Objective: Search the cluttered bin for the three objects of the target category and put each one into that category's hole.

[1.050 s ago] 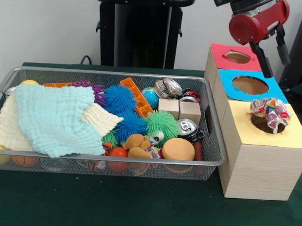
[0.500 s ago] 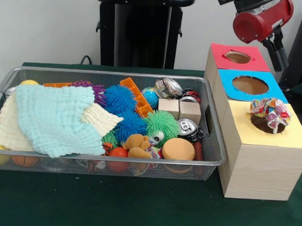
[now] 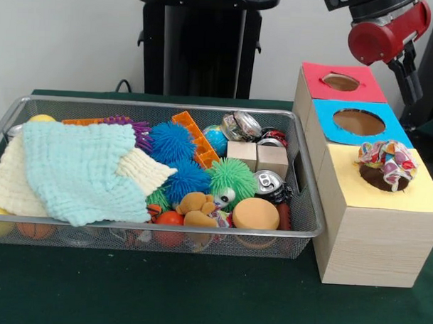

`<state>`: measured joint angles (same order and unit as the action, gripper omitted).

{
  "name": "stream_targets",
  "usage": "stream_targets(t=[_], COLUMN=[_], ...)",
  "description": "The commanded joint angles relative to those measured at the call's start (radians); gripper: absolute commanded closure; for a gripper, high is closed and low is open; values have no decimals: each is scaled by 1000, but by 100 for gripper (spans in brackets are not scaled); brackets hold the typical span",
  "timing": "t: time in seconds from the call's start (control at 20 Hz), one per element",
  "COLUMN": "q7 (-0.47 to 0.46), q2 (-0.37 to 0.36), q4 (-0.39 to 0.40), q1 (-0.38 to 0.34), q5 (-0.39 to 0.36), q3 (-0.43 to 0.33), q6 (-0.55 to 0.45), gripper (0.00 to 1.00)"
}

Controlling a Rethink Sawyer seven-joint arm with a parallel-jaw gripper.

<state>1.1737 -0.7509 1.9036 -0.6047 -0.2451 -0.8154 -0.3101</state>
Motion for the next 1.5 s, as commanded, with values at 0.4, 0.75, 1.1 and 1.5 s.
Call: stream_targets(t=[0.4,0.75,1.1,1.5], q7=[74,91,113,120], q2=[27,9,17,25], q4=[-55,-53,-44,-48], q1=[44,46,40,47], q5=[-93,-117,-137,-144], q3=[148,148,140,147], q6=[-12,22,75,106], gripper=[100,100,100,100])
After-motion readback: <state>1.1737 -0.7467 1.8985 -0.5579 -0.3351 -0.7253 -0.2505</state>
